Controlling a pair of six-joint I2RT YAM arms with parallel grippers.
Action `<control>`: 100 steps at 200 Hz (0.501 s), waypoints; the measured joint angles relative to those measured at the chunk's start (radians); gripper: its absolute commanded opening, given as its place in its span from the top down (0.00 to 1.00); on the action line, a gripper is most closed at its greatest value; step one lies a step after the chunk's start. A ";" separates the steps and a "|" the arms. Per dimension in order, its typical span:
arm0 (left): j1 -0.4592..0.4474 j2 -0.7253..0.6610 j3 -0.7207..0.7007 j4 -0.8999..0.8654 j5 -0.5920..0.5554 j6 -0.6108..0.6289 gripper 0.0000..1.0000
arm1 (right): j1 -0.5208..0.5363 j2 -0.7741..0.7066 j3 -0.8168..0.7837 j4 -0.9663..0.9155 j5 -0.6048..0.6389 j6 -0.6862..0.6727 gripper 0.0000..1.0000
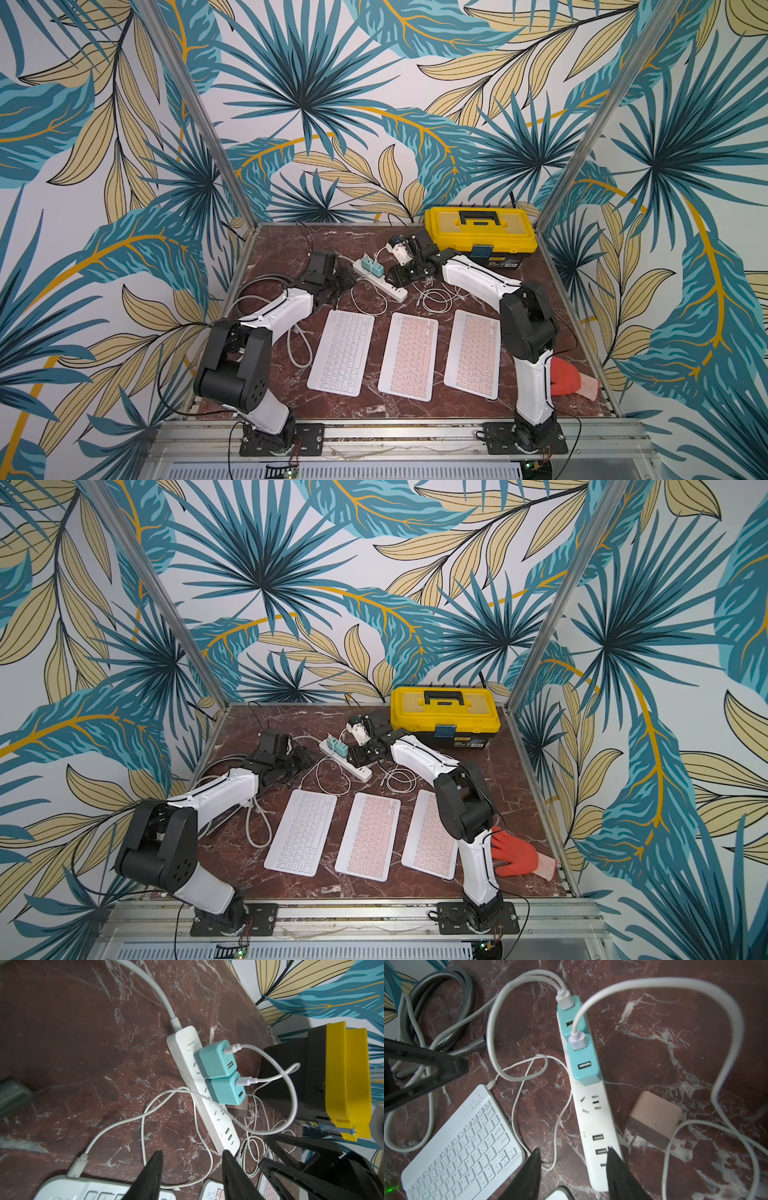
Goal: Unplug the wireless keyboard
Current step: Remove the plug from the socket.
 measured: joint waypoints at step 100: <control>0.064 0.227 0.208 0.003 0.146 -0.006 0.50 | 0.003 0.201 0.223 0.059 -0.008 -0.125 0.43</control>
